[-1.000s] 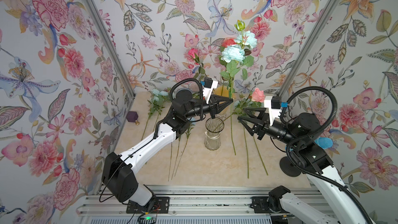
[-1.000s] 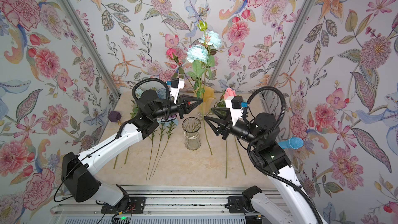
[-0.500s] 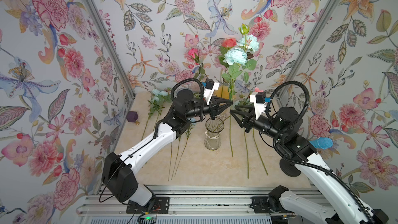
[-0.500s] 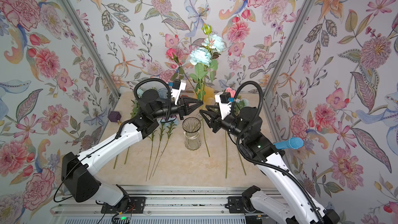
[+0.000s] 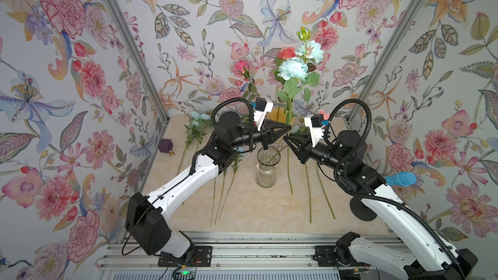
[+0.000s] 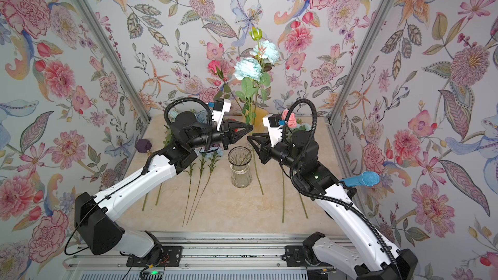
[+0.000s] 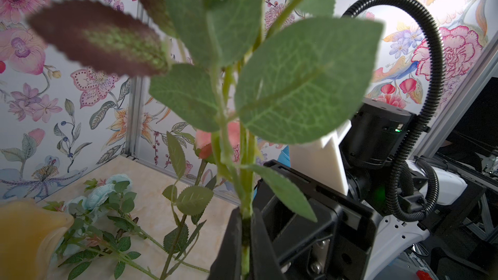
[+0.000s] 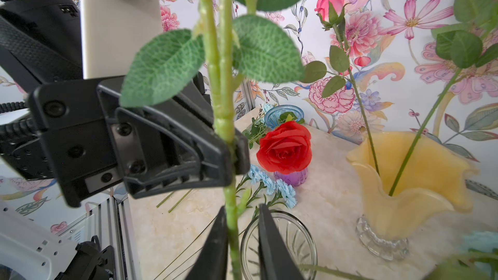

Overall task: Pick out blue flowers from the vase
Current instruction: Place the flower at the center of the board.

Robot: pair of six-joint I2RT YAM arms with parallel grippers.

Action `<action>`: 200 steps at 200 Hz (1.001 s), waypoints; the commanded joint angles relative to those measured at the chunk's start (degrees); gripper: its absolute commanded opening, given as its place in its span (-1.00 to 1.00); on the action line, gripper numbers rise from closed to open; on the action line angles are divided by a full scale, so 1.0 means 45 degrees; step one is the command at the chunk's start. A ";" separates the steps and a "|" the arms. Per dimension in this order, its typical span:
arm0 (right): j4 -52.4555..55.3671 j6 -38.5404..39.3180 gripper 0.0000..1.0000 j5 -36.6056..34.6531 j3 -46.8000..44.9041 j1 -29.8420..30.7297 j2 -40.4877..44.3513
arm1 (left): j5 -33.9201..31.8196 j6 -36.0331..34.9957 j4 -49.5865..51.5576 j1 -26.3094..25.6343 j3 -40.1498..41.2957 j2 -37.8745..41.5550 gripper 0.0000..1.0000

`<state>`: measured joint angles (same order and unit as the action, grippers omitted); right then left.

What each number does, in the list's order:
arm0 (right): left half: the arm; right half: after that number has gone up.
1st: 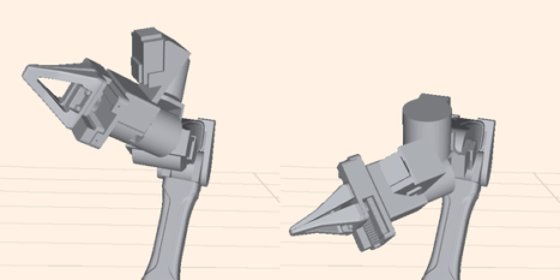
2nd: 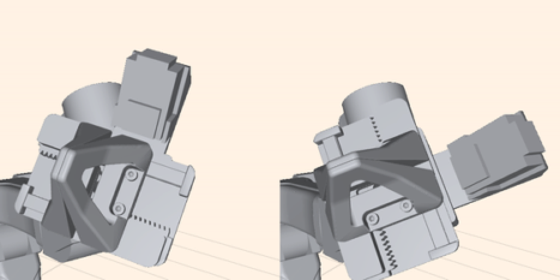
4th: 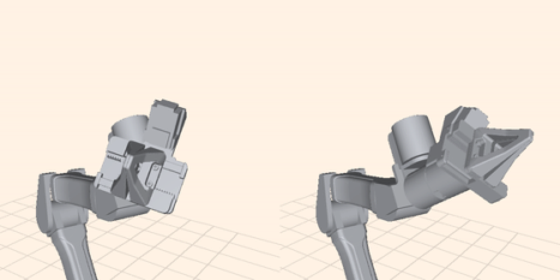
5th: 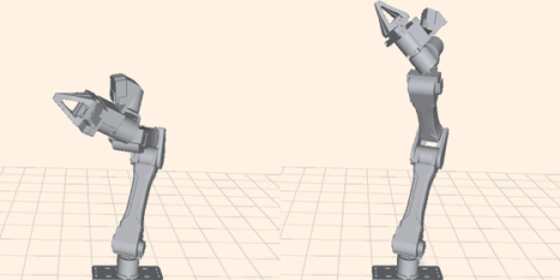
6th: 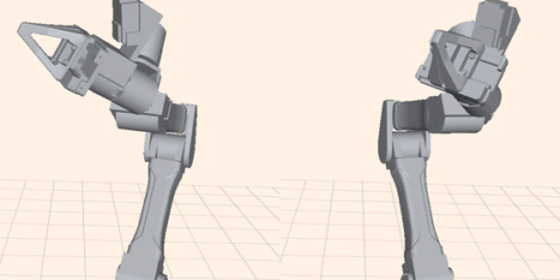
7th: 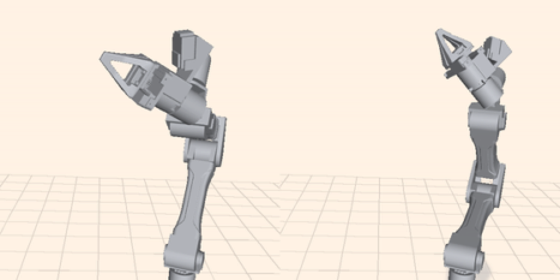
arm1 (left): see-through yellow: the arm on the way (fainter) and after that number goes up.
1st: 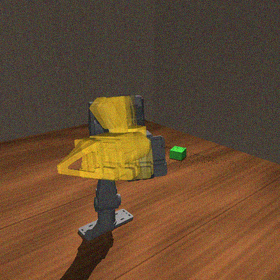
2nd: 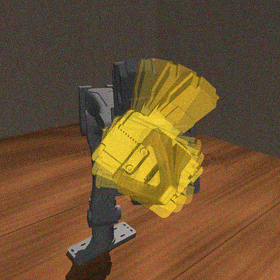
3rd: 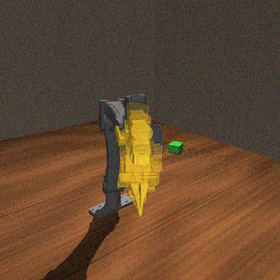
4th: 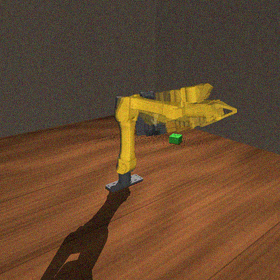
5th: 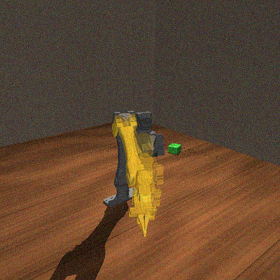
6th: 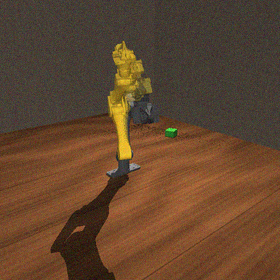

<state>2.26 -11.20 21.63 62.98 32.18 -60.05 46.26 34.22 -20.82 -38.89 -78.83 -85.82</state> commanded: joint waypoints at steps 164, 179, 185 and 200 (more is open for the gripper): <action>0.5197 0.0421 -1.00 -0.5359 0.2213 -0.1040 0.2913 | -0.2737 -0.2428 0.0433 0.0276 0.1361 0.2759 0.24; 0.6804 0.0511 -1.00 -0.5417 0.3099 -0.2008 0.2466 | -0.3005 -0.2683 0.0172 0.0352 0.1842 0.3400 0.31; 0.7360 0.0517 -1.00 -0.5229 0.3433 -0.2554 0.2229 | -0.3245 -0.2827 0.0208 0.0378 0.1972 0.3625 0.34; 0.8479 0.0584 -1.00 -0.4305 0.4157 -0.3954 0.1554 | -0.4075 -0.3188 0.0296 0.0485 0.2341 0.4164 0.43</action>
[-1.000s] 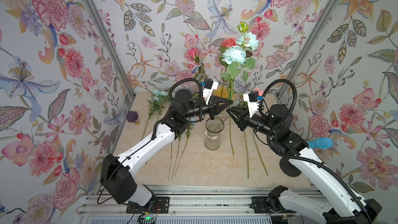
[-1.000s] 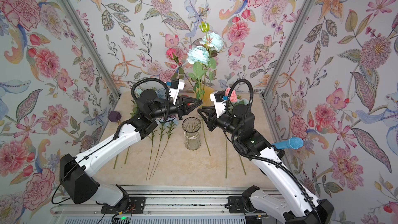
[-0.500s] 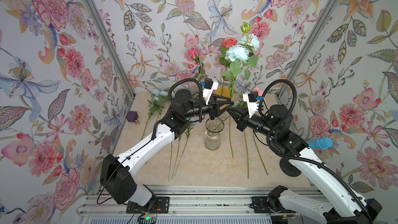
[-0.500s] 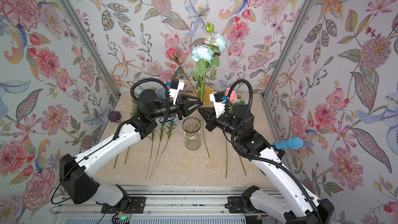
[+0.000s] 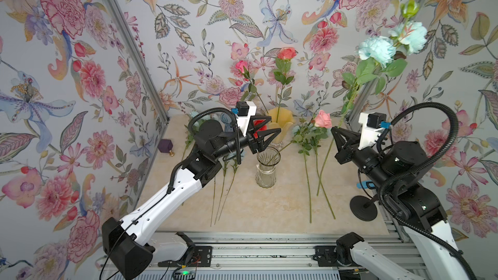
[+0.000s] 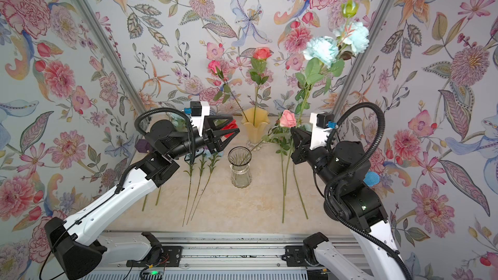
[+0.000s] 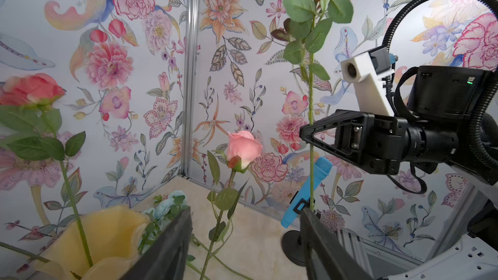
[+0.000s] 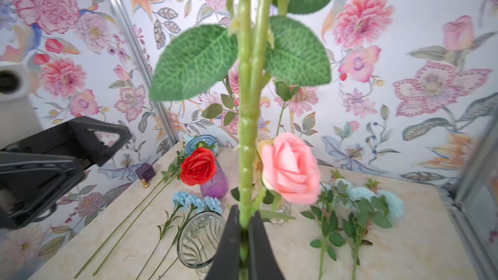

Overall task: Pick out blue flowers from the vase
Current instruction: Place the flower at the center of the board.

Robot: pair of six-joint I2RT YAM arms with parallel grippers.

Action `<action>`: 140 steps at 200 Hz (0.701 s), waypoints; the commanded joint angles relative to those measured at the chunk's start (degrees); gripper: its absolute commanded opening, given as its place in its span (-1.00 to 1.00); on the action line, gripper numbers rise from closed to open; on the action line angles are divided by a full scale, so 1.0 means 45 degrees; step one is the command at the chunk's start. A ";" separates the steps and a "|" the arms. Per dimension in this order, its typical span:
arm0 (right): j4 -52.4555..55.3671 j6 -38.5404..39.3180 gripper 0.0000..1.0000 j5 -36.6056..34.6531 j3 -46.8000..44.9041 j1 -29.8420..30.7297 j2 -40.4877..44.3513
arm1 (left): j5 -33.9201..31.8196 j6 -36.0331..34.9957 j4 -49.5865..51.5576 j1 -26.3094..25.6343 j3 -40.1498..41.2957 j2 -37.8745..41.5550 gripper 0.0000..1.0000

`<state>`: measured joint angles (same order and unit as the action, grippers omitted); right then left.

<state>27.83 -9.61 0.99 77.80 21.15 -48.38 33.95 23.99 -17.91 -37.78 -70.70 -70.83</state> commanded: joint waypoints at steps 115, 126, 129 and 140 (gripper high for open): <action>0.4530 0.1617 -1.00 -0.1766 0.0878 -0.3947 -0.6785 | -0.4509 -0.1929 -0.0001 0.0791 0.2016 0.3233 0.70; 0.4259 0.1468 -1.00 -0.1956 0.0693 -0.4184 -0.7258 | -0.4518 -0.1929 -0.0085 0.0781 0.2123 0.3366 0.70; 0.4141 0.1397 -1.00 -0.1959 0.0606 -0.4291 -0.7374 | -0.4518 -0.1932 -0.0129 0.0796 0.2144 0.3380 0.70; 0.3805 0.1181 -1.00 -0.1846 0.0423 -0.4593 -0.7884 | -0.4518 -0.1889 -0.0302 0.0798 0.2249 0.3423 0.69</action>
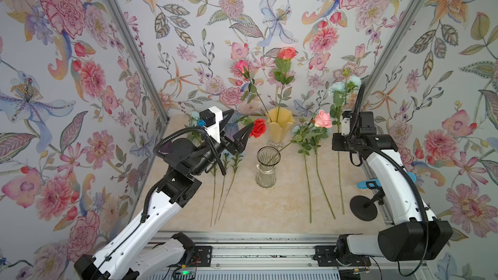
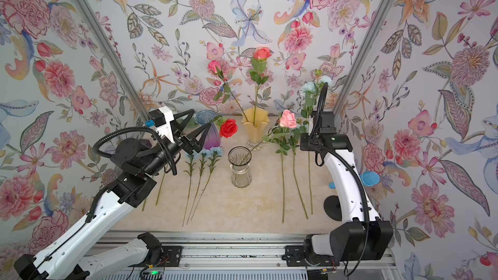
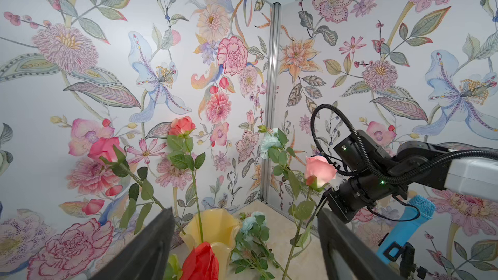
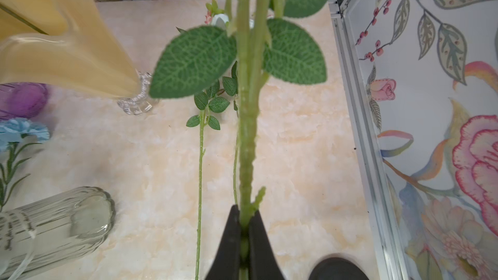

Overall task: Pick out blue flowers from the vase
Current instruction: Place the flower at the center of the board.

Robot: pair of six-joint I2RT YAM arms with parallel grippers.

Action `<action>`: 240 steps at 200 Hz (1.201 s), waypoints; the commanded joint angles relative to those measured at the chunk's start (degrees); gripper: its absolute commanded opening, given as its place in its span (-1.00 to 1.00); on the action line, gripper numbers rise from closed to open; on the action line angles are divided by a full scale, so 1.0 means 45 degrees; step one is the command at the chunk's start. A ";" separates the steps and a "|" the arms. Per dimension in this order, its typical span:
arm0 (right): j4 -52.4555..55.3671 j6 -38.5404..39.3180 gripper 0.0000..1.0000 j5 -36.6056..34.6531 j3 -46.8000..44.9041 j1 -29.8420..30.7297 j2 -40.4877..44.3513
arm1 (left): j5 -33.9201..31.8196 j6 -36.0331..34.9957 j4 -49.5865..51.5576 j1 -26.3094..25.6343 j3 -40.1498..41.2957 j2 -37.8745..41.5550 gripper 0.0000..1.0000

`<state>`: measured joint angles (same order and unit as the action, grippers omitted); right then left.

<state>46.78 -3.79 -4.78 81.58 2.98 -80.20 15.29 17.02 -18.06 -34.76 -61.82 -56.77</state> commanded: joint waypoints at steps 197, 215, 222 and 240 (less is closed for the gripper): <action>-0.4053 0.0896 -1.00 -0.2695 -0.1312 -0.1307 -0.6759 | -0.0644 -0.0773 0.0124 0.0206 0.0198 -0.0157 0.70; -0.4059 0.0848 -0.79 -0.2477 -0.1285 -0.1286 -0.6869 | -0.0663 -0.0811 0.0226 0.0206 0.0164 -0.0117 0.70; -0.4050 0.0837 -0.72 -0.2385 -0.1299 -0.1256 -0.6852 | -0.0646 -0.0850 0.0341 0.0206 0.0112 -0.0125 0.68; -0.4049 0.0785 -0.55 -0.2267 -0.1419 -0.1126 -0.6462 | -0.0658 -0.0982 0.0860 0.0205 -0.0129 -0.0201 0.59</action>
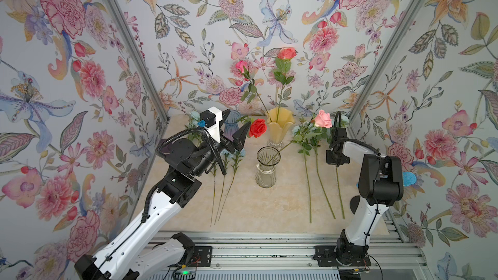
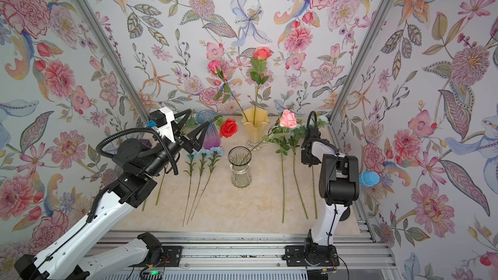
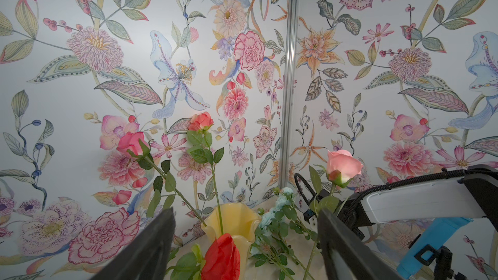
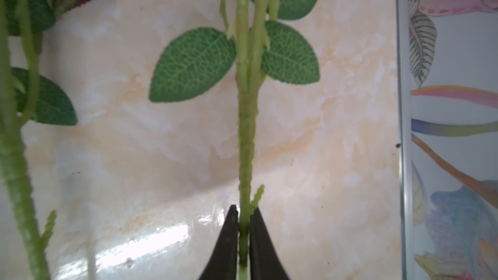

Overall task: Pick out blue flowers from the vase
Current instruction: Place the flower at the center of the board, then move the vase to the center of the board.

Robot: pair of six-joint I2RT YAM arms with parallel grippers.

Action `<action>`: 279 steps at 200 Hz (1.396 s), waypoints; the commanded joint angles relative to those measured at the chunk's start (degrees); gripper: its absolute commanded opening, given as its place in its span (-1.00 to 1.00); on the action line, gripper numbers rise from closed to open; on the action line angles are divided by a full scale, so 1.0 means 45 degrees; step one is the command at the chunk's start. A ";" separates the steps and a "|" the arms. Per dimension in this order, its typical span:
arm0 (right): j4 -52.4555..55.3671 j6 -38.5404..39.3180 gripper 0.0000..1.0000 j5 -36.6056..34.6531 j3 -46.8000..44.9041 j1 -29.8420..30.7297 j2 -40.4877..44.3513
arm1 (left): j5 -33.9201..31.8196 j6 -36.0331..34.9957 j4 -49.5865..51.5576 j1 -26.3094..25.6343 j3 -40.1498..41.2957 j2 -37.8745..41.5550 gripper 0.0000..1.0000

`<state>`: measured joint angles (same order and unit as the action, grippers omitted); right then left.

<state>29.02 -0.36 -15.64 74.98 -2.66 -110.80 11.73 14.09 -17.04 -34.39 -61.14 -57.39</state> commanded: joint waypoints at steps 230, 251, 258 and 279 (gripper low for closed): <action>-0.8323 -0.5801 0.43 0.5159 -1.0203 0.9368 0.9579 | -0.5821 0.1835 0.0812 -0.0424 0.8924 0.4743 0.71; -0.9151 -0.6288 0.44 0.4875 -1.0201 0.9867 0.8731 | -0.6161 0.1975 -0.0190 -0.0434 1.0512 0.5276 0.73; -0.9260 -0.6370 0.44 0.4714 -1.0145 0.9965 0.8477 | -0.6251 0.2129 -0.0490 -0.0392 1.0924 0.5324 0.76; -0.9896 -0.6650 0.45 0.4552 -1.0125 1.0121 0.7815 | -0.6049 0.2143 -0.0462 -0.0293 1.1071 0.5762 0.90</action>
<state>-9.45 -26.46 6.61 29.89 42.11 -72.90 -13.45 22.22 -13.23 -36.27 -12.29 -33.71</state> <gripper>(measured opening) 0.722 0.938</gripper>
